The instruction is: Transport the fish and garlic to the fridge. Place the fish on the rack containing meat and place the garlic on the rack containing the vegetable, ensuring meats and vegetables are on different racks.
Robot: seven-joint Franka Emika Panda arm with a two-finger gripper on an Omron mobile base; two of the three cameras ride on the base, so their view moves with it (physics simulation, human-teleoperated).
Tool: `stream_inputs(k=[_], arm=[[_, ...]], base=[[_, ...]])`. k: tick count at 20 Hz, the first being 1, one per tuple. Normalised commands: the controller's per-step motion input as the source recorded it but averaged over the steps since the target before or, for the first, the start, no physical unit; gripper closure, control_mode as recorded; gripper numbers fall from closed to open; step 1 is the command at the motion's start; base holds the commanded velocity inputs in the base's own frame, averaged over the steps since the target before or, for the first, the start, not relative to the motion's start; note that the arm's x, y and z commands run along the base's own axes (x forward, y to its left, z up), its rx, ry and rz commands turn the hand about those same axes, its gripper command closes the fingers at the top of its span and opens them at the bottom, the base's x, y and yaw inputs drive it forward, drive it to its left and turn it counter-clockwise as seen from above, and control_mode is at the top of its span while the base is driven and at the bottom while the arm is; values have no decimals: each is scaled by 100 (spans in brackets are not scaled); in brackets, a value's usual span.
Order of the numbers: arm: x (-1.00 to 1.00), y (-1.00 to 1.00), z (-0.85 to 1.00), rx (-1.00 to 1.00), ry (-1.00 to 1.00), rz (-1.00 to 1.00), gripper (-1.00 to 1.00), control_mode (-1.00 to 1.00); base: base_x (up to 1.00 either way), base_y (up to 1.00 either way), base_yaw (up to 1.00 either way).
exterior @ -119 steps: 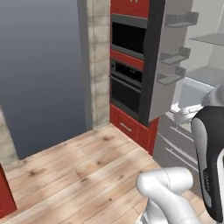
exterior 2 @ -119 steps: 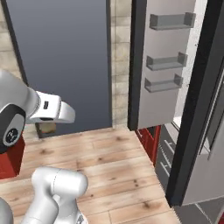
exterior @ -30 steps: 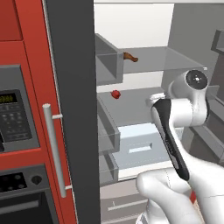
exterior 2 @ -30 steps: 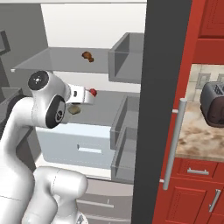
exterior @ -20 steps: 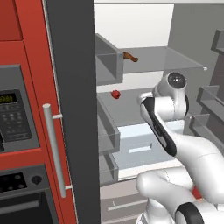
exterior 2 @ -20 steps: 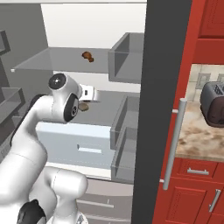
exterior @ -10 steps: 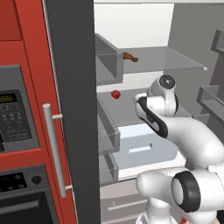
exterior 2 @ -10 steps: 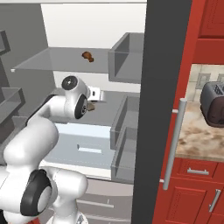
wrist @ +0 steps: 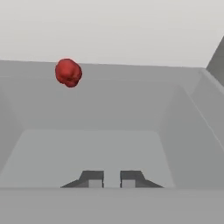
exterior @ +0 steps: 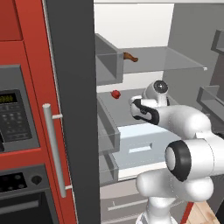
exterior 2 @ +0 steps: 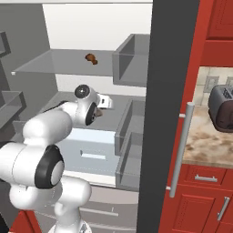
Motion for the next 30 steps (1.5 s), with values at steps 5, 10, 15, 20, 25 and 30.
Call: stream_inputs(k=[5, 10, 15, 20, 25, 30], arm=[[46, -1, -20, 4, 3, 0, 100, -100], [43, 0, -26, 3, 8, 0, 100, -100], [46, 0, -23, 1, 5, 0, 100, -100], [46, 0, -31, 0, 2, 0, 100, -100], [27, 0, -39, 0, 2, 0, 100, -100], [25, 0, -34, 0, 0, 0, 100, -100]], base=[[0, 0, 0], [0, 0, 0], [0, 0, 0], [0, 0, 0], [0, 0, 0], [0, 0, 0]])
